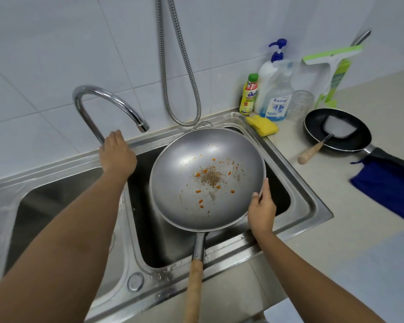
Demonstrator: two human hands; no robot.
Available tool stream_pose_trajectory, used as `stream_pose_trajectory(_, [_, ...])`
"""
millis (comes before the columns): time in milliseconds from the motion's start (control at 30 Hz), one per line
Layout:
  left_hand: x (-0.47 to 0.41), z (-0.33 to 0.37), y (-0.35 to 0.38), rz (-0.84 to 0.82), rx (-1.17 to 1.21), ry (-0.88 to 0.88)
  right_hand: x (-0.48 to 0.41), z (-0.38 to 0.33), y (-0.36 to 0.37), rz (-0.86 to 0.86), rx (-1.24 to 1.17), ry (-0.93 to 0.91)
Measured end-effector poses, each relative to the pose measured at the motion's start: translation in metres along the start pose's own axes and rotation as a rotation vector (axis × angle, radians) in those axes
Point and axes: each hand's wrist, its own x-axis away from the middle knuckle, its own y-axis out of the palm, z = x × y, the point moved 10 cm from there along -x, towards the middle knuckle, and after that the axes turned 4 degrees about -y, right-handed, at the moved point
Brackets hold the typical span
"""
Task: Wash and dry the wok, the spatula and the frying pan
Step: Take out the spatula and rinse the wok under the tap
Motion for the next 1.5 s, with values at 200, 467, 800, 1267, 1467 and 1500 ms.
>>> stream_pose_trajectory(200, [0.003,0.000,0.002,0.003,-0.083,-0.001,-0.002,0.008,0.014,-0.045,0.031,0.039])
stream_pose_trajectory(467, [0.032,-0.010,0.011,-0.018,-0.112,-0.067,-0.006,0.015,0.018,-0.078,0.156,0.047])
stream_pose_trajectory(800, [0.089,-0.021,0.047,-0.107,-0.006,-0.101,-0.005,0.015,0.017,-0.097,0.191,0.053])
stream_pose_trajectory(1267, [0.100,-0.015,0.072,-0.225,0.098,-0.179,-0.005,0.017,0.016,-0.075,0.195,0.069])
stream_pose_trajectory(1467, [0.109,-0.022,0.070,-0.155,0.562,-0.490,-0.005,0.018,0.017,-0.083,0.203,0.083])
stream_pose_trajectory(1500, [0.111,-0.026,0.076,-0.178,0.614,-0.577,-0.005,0.018,0.017,-0.082,0.203,0.086])
